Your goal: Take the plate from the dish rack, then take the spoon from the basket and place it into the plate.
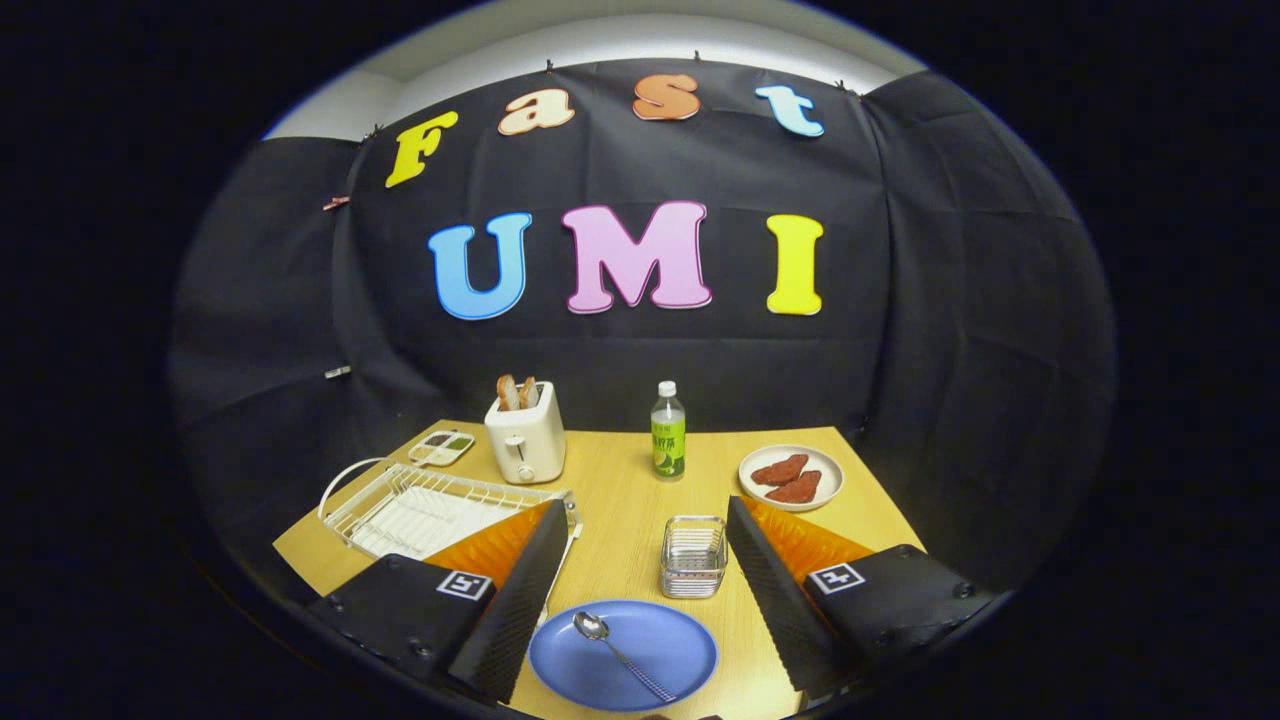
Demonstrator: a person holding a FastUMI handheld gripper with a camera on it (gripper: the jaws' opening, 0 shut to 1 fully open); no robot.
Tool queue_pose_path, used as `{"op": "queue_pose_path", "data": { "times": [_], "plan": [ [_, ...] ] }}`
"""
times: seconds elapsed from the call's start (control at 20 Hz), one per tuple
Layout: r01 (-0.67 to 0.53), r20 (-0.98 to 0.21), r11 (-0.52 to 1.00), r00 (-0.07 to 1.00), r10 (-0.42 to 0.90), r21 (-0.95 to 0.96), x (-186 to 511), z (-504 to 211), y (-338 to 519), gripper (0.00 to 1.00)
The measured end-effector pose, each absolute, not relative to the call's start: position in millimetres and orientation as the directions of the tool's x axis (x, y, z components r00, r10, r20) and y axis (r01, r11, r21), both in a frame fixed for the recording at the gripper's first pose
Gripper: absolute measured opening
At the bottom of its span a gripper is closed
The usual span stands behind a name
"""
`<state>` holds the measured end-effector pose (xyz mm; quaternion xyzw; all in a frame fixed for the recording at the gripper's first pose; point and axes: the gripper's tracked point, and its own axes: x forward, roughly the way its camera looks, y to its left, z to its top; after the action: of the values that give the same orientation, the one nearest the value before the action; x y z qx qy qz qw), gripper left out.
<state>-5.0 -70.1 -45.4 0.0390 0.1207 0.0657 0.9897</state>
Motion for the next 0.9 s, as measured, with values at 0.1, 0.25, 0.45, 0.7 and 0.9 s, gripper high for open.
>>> {"op": "queue_pose_path", "data": {
  "times": [0.1, 0.25, 0.45, 0.7, 0.9],
  "plan": [
    [-0.087, -0.201, 0.992, 0.974, 0.103, 0.088, -13.9, -29.6, -68.4, 0.98],
    [-0.013, -0.163, 0.999, 0.986, 0.021, 0.049, -33.4, -13.8, -79.0, 0.98],
    [0.056, -0.154, 0.995, 0.987, -0.042, 0.088, -61.8, -4.8, -80.7, 0.98],
    [0.071, -0.121, 0.993, 0.991, -0.059, 0.099, -72.5, 10.1, -76.4, 0.98],
    [0.043, -0.108, 0.993, 0.994, -0.031, 0.11, -72.9, 13.6, -63.3, 0.98]
  ]
}}
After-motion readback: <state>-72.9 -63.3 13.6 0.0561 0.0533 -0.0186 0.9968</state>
